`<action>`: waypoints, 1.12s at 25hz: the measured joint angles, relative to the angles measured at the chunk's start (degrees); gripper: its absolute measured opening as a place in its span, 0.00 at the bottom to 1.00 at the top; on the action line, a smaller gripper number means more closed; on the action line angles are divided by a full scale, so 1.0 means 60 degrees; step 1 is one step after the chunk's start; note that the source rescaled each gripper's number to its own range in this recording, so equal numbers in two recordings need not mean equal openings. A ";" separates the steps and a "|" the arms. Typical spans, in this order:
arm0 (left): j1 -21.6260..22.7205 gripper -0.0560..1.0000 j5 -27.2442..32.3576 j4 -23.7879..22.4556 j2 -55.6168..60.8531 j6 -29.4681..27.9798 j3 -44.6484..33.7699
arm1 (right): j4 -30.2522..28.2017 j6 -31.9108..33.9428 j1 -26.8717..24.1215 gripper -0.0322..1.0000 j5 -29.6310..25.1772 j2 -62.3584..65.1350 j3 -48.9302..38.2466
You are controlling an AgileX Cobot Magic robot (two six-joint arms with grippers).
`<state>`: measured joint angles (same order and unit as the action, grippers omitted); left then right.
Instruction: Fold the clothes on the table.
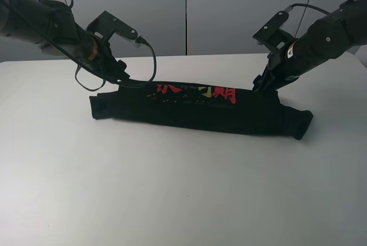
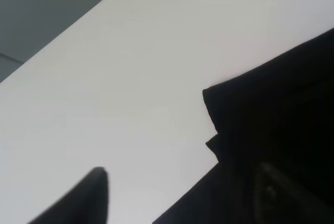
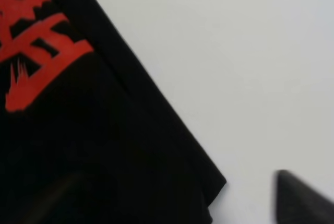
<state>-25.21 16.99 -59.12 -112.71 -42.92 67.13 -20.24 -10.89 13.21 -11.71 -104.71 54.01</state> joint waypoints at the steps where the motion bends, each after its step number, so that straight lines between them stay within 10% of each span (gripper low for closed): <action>1: 0.0000 0.97 0.0081 -0.0009 0.0000 0.0000 0.0000 | 0.0000 0.0306 0.0000 0.95 0.0037 0.0000 0.0000; 8: 0.0005 1.00 0.1193 0.2456 0.0000 0.0977 0.0472 | 0.0000 0.3795 0.0000 1.00 -0.1723 -0.0067 0.0488; 18: 0.1115 1.00 0.4745 0.8806 -0.0726 0.5522 0.3289 | 0.1491 0.3988 0.0000 1.00 -0.4809 -0.0365 0.2012; 28: 0.1330 1.00 0.6003 0.9641 -0.2180 0.6386 0.3775 | 0.2593 0.3675 0.0000 1.00 -0.5729 -0.1350 0.2302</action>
<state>-17.23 53.01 -1.28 -125.80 -4.61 89.78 -4.68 11.16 13.21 -46.09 -112.81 67.82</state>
